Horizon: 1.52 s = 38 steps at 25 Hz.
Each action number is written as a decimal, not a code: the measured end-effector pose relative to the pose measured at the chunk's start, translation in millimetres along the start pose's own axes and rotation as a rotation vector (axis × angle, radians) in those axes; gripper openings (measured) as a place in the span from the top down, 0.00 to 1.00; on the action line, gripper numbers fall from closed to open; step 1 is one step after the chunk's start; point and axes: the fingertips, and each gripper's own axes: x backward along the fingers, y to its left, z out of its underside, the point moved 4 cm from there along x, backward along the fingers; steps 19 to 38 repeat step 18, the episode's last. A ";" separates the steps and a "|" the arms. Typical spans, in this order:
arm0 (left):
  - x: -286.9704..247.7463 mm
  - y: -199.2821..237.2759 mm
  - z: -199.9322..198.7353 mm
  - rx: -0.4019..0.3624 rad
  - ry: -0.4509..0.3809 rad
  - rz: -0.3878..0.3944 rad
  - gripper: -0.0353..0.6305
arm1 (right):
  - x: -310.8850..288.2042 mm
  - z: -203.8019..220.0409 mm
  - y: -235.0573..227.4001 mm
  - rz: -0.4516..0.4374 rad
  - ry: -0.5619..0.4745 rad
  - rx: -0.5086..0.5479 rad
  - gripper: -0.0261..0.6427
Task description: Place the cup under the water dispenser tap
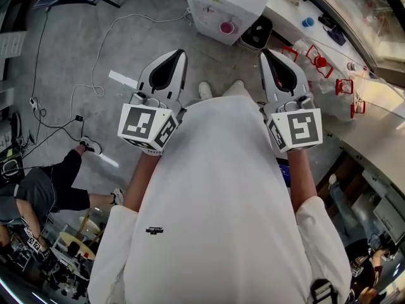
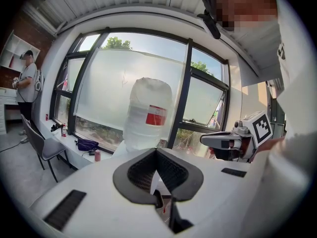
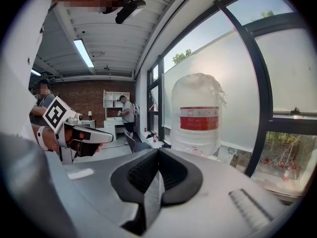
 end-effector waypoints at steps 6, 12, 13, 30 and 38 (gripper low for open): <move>2.7 -4.2 -4.2 0.000 -0.013 -0.001 0.94 | -0.9 -5.4 3.6 -0.009 -0.015 0.000 0.94; 5.1 -7.5 -4.8 -0.005 -0.022 -0.009 0.94 | 0.3 -7.2 4.0 -0.021 -0.023 0.007 0.94; 6.0 -8.3 -4.9 -0.004 -0.023 -0.009 0.94 | 1.3 -7.3 4.3 -0.022 -0.024 0.007 0.94; 10.7 -12.9 -5.2 -0.001 -0.025 -0.005 0.94 | 6.5 -8.7 7.8 -0.022 -0.024 0.007 0.94; 10.7 -12.9 -5.2 -0.001 -0.025 -0.005 0.94 | 6.5 -8.7 7.8 -0.022 -0.024 0.007 0.94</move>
